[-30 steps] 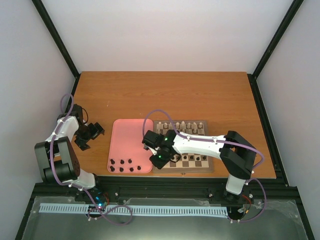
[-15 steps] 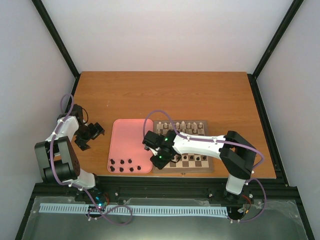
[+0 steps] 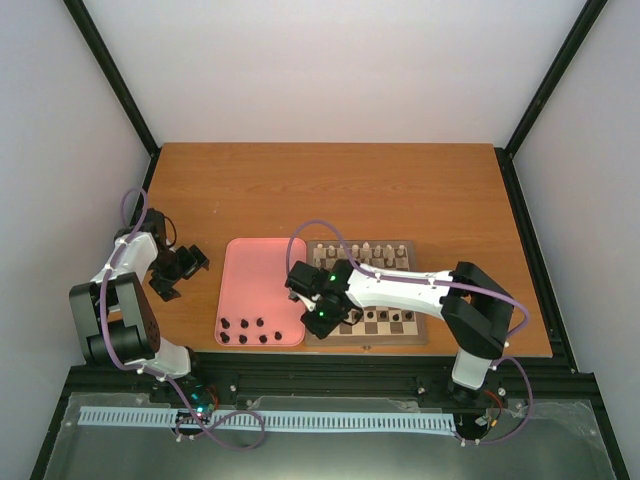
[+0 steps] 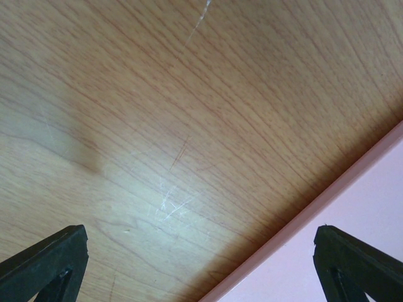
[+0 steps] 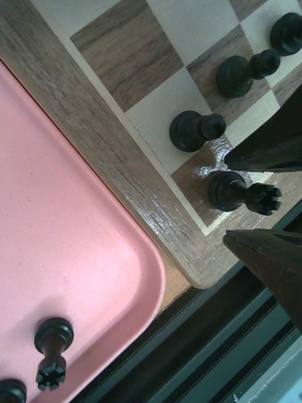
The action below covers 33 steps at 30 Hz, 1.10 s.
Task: Set up the chess pieces on the board
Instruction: Place the chess piece on the chessboard, then pick up the chess piece from the storage box.
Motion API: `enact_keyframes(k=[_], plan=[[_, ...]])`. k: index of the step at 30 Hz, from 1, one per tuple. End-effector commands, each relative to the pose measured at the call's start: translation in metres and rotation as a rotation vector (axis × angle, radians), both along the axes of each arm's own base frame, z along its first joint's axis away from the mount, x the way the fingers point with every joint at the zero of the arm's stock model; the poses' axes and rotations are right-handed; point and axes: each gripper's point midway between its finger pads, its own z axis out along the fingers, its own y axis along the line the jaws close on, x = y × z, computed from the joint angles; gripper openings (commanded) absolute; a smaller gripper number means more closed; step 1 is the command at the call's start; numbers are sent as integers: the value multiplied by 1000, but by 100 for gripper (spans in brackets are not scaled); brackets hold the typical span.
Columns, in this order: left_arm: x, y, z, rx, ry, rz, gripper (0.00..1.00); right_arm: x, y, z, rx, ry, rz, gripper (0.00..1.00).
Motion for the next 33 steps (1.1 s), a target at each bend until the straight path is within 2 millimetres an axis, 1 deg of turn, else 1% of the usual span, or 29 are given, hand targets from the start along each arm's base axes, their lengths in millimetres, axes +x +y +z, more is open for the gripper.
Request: enact_keyframes(k=[1, 7, 9, 12, 15, 16, 17, 22, 28, 31, 33], plan=[[10, 3, 7, 18, -32, -24, 100, 2, 7, 34, 60, -23, 22, 29], [10, 3, 10, 21, -37, -25, 100, -6, 15, 69, 94, -42, 76, 35], [10, 3, 10, 22, -41, -25, 100, -5, 21, 80, 110, -54, 91, 36], [10, 2, 10, 19, -42, -23, 100, 4, 36, 87, 118, -78, 110, 37], [10, 2, 10, 16, -44, -22, 100, 13, 56, 79, 112, -83, 143, 38], [11, 2, 10, 16, -46, -22, 100, 17, 67, 80, 122, -89, 152, 39], [10, 1, 11, 14, -45, -23, 100, 20, 75, 76, 122, -87, 163, 39], [11, 1, 14, 13, -54, -21, 100, 28, 108, 52, 126, -61, 191, 40], [10, 0, 15, 8, -57, -21, 100, 30, 131, 27, 125, -29, 244, 40], [10, -1, 15, 5, -58, -22, 100, 24, 143, 23, 148, -10, 272, 40], [10, -1, 14, 3, -57, -22, 100, 21, 146, 19, 149, 1, 285, 40]])
